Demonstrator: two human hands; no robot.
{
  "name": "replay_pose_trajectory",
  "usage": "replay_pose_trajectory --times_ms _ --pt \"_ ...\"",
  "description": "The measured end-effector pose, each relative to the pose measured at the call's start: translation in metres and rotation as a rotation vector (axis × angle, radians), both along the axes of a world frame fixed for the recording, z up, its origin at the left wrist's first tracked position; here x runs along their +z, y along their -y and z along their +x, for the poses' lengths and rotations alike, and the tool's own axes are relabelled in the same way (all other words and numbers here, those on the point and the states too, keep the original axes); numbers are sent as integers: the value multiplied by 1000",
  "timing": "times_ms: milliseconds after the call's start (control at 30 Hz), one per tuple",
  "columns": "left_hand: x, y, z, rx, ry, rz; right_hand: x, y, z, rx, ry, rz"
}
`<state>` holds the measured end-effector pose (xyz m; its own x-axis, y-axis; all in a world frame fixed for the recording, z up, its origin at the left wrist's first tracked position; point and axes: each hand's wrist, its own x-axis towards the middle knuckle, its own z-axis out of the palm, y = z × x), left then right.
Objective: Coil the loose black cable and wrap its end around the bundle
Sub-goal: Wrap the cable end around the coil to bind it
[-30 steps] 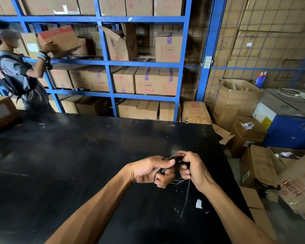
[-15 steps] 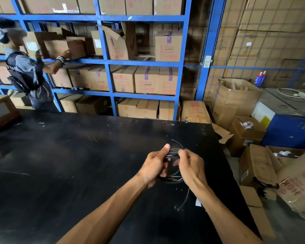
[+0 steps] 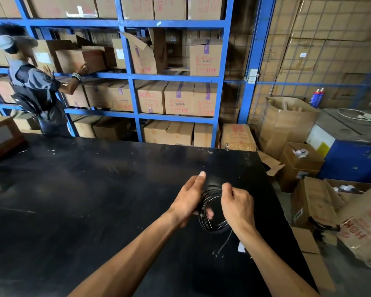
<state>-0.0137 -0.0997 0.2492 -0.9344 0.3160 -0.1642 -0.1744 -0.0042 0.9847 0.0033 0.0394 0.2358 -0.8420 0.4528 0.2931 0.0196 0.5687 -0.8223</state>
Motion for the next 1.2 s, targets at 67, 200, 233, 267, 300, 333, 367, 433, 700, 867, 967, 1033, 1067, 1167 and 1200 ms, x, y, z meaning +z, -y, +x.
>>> replay_pose_trajectory --times_ms 67,200,233,267,300,333,367,433,700,867,967,1033,1067,1167,1200 --pt "2 -1 2 -17 -90 -40 -2 -1 1 11 10 -26" --pt "-7 -9 12 30 -225 -178 -3 -6 -1 -41 -31 -117" --pt "-8 -10 14 18 -245 -185 -3 -8 -1 -56 -45 -137" --pt "-9 -11 16 -6 -264 -190 -3 -9 -2 -66 -57 -146" --pt "-9 -11 16 -32 -279 -191 -4 -10 -2 -68 -67 -137" --pt "-10 -12 14 -48 -284 -189 -5 -11 -2 -61 -70 -114" --pt "-10 -13 11 -40 -289 -201 -7 -11 -3 -39 -61 -87" --pt "-13 -15 4 51 -298 -272 -10 -11 -2 47 2 -68" --pt "-36 -9 -5 40 -46 -145 -28 -19 5 192 67 -37" --pt "-46 -10 -11 -144 -234 -329 -44 -25 4 240 133 -16" --pt "-58 -18 -14 -148 -295 -424 -57 -30 0 224 185 -136" --pt "-67 -25 -14 -180 -148 -353 -69 -36 -3 191 231 -225" --pt "-72 -28 -15 -183 -83 -325 -77 -39 -4 181 250 -245" --pt "-86 -34 -22 -207 60 -312 -101 -46 -4 184 306 -267" --pt "-91 -35 -26 -234 96 -324 -109 -48 -5 174 322 -287"
